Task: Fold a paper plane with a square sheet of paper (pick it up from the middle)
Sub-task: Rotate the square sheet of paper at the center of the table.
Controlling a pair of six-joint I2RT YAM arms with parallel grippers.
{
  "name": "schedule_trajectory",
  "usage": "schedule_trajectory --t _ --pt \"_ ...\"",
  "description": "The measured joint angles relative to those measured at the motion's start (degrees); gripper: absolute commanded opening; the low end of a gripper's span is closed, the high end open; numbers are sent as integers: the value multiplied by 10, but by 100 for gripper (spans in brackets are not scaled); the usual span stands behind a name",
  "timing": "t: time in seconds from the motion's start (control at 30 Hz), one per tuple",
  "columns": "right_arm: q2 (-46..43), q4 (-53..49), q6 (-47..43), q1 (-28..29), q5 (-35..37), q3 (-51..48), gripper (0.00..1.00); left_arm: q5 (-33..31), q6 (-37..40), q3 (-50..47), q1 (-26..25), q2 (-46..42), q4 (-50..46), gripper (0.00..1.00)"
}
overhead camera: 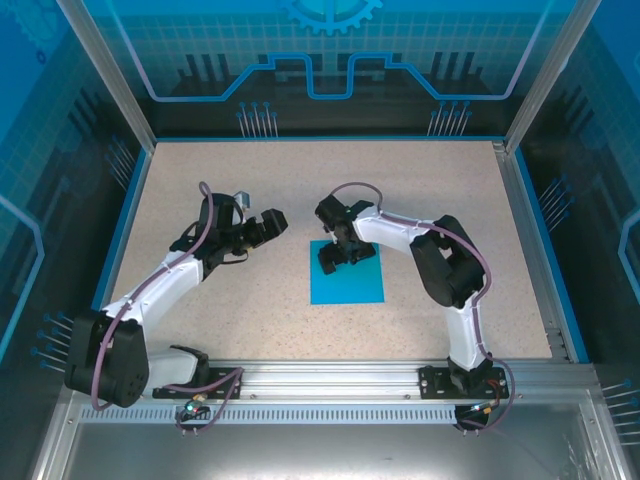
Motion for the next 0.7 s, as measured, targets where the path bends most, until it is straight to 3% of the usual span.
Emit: schedule_trajectory --t 0.2,0.47,0.7 --pt "5 -9 -16 0 -9 13 96 0 1 0 0 -3 -2 99" --pt "-46 -13 87 2 -6 12 99 6 1 -3 0 0 -2 99" --pt "-39 -43 142 10 11 12 99 40 2 -1 -10 74 -9 99"
